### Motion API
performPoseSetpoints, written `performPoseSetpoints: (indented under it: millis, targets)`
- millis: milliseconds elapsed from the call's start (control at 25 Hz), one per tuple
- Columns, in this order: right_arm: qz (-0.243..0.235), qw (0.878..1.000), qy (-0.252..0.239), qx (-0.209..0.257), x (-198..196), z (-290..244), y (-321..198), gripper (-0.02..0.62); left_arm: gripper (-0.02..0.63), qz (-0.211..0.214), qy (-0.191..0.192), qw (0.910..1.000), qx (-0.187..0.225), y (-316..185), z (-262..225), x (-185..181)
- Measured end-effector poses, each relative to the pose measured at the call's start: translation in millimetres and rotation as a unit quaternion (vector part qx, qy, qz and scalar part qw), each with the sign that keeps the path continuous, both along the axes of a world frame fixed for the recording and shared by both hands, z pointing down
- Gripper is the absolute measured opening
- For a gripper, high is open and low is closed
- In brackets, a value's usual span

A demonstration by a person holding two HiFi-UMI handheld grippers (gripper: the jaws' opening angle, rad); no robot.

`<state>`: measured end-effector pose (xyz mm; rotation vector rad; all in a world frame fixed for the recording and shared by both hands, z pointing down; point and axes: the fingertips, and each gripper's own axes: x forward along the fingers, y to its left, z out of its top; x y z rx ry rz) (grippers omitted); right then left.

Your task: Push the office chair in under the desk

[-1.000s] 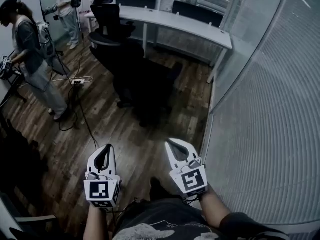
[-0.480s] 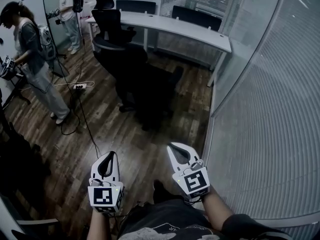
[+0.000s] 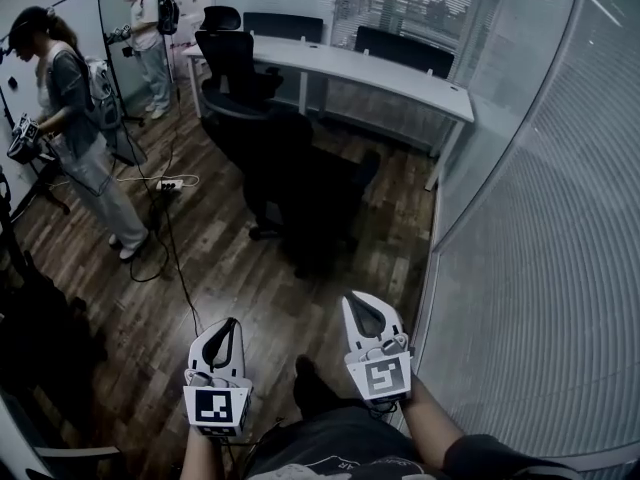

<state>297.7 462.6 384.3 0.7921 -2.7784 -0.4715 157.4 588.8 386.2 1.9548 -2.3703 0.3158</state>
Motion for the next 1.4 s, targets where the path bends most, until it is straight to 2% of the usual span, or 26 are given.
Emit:
performPoseSetpoints:
  millis: [200, 360, 520, 680, 960, 1160, 1400]
  targets:
    - [-0.017, 1.0, -0.004, -0.011, -39, 5, -34, 0.025, 0.018, -0.001, 0.0, 1.0, 0.003, -24, 1, -28]
    - [-0.031, 0.999, -0.008, -0.007, -75, 2, -66, 0.025, 0.02, -0.014, 0.014, 0.9998, 0.01, -55, 1, -56]
    - [-0.038, 0.999, -0.01, -0.008, -99, 0, -99, 0.025, 0.02, -0.026, 0.001, 0.9996, -0.011, -89, 0, -81]
    - [-0.028, 0.999, -0.013, -0.017, -115, 4, -141, 0.025, 0.02, -0.019, -0.003, 0.9998, 0.001, -133, -3, -104]
    - [-0.017, 1.0, -0.005, -0.014, -141, 15, -200, 0.025, 0.02, -0.033, -0.018, 0.9993, -0.005, -187, 2, -147]
    - [-0.003, 1.0, 0.012, -0.024, -151, 29, -229, 0.026, 0.02, -0.051, -0.019, 0.9983, -0.021, -206, 10, -165]
    - [0.025, 0.998, 0.041, -0.027, -155, 41, -250, 0.026, 0.02, -0.043, -0.013, 0.9988, -0.021, -223, 9, -181]
